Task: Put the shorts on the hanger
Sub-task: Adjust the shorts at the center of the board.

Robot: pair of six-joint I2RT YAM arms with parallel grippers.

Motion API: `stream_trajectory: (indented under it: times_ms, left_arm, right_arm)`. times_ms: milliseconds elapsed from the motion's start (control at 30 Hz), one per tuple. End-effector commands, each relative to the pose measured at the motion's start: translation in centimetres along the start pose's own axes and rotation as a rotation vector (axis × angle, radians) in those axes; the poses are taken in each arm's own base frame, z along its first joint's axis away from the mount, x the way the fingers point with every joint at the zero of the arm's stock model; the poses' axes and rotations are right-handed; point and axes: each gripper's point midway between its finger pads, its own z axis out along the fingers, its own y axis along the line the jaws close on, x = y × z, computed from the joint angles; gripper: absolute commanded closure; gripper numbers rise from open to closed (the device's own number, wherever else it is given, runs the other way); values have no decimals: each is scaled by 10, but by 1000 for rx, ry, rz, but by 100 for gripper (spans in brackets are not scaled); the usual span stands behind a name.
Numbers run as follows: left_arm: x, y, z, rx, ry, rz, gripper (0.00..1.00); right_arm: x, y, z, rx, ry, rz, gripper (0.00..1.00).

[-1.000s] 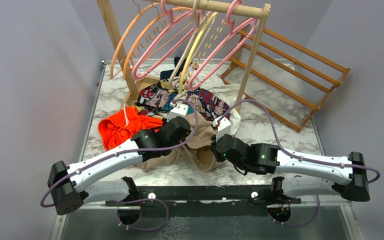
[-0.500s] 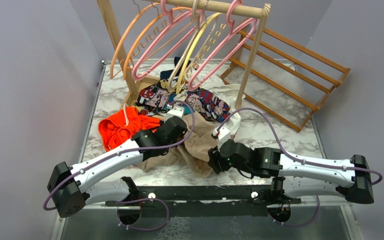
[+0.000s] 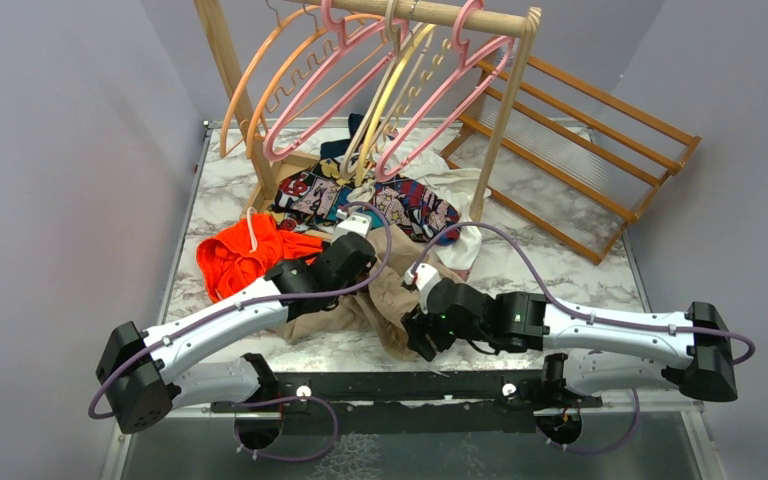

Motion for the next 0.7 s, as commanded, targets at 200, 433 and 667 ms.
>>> stream_trajectory:
  times_ms: [200, 433, 667]
  left_arm:
    - [-14, -6, 0, 18, -25, -22, 100]
    - [-15, -7, 2, 19, -19, -14, 100]
    - [-25, -11, -12, 73, -46, -30, 100]
  right_arm:
    - [-3, -18, 8, 161, 33, 10, 31]
    - [8, -27, 16, 257, 102, 3, 32]
    - [8, -63, 3, 489, 113, 14, 63]
